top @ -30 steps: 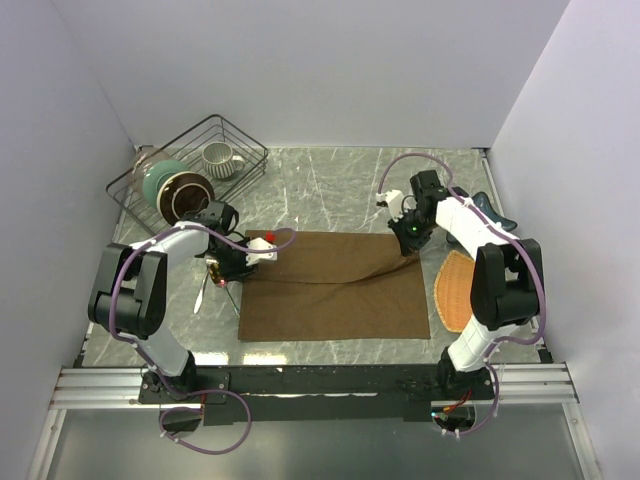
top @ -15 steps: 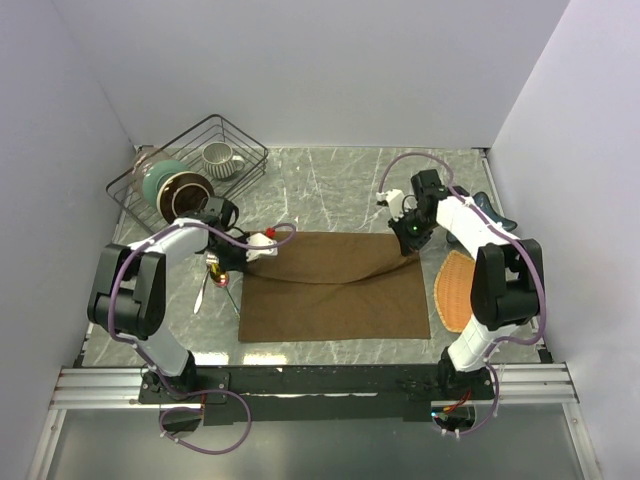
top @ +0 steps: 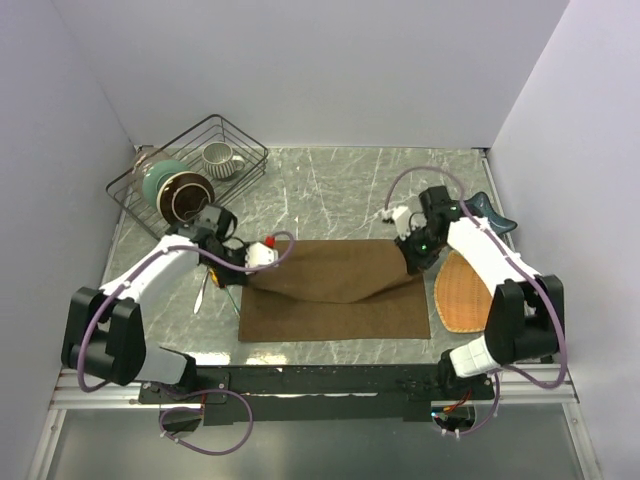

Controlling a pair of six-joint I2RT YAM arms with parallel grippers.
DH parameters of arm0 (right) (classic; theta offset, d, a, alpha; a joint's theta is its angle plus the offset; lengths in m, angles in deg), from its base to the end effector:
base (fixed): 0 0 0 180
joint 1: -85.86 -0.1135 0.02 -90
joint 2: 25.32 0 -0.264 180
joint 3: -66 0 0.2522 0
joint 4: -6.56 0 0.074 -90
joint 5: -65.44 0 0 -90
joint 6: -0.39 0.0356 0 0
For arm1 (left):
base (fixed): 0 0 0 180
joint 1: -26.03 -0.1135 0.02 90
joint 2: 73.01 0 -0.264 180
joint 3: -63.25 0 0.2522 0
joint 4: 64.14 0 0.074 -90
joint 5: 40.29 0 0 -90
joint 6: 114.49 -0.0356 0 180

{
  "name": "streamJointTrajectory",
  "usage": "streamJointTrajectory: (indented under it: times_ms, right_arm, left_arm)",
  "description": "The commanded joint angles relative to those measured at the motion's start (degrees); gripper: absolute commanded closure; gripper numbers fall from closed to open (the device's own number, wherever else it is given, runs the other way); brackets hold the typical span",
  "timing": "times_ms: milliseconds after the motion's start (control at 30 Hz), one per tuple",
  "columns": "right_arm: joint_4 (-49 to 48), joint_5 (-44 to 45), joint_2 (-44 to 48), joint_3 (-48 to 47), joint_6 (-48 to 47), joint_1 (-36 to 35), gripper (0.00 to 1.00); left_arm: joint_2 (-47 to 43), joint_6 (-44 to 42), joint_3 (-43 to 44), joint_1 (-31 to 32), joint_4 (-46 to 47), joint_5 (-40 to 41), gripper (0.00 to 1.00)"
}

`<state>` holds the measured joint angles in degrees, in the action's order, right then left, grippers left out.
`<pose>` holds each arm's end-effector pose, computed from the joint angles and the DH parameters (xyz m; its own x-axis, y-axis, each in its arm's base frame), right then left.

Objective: Fold the napkin into a case and place the utensils inside
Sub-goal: Flatten out the napkin at the center of the board.

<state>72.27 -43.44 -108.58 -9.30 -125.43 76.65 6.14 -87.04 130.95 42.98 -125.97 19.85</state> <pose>0.2638 0.0544 0.2374 -0.6269 -0.6626 -0.4097 -0.7500 0.6556 0.0872 0.2317 -0.0892 0.2223 -0.0763 0.8278 -0.5558 0.9927 0.1154 0.0355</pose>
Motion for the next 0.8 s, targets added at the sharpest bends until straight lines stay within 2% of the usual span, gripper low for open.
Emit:
streamJointTrajectory:
  times_ms: [0,200,400,633,767]
  right_arm:
    - [-2.4,3.7,-3.7,2.5,2.2,-1.8,1.00]
    - [-7.7,7.4,-12.6,1.9,3.7,-1.8,1.00]
    - [-12.6,11.0,-20.2,-4.1,6.6,-1.1,1.00]
    - [-10.6,11.0,-25.6,-16.5,7.4,0.5,1.00]
    - [-6.8,8.1,-22.4,-17.8,6.0,0.8,1.00]
  left_arm:
    - [3.4,10.7,-3.6,2.6,5.9,0.2,0.99]
    - [14.8,18.1,-2.9,2.9,14.5,8.8,0.99]
    - [23.4,22.0,4.4,2.0,17.2,13.4,0.99]
    - [29.9,22.1,18.2,-3.7,13.4,14.2,0.99]
    - [28.8,19.0,22.4,-4.9,8.2,11.9,0.99]
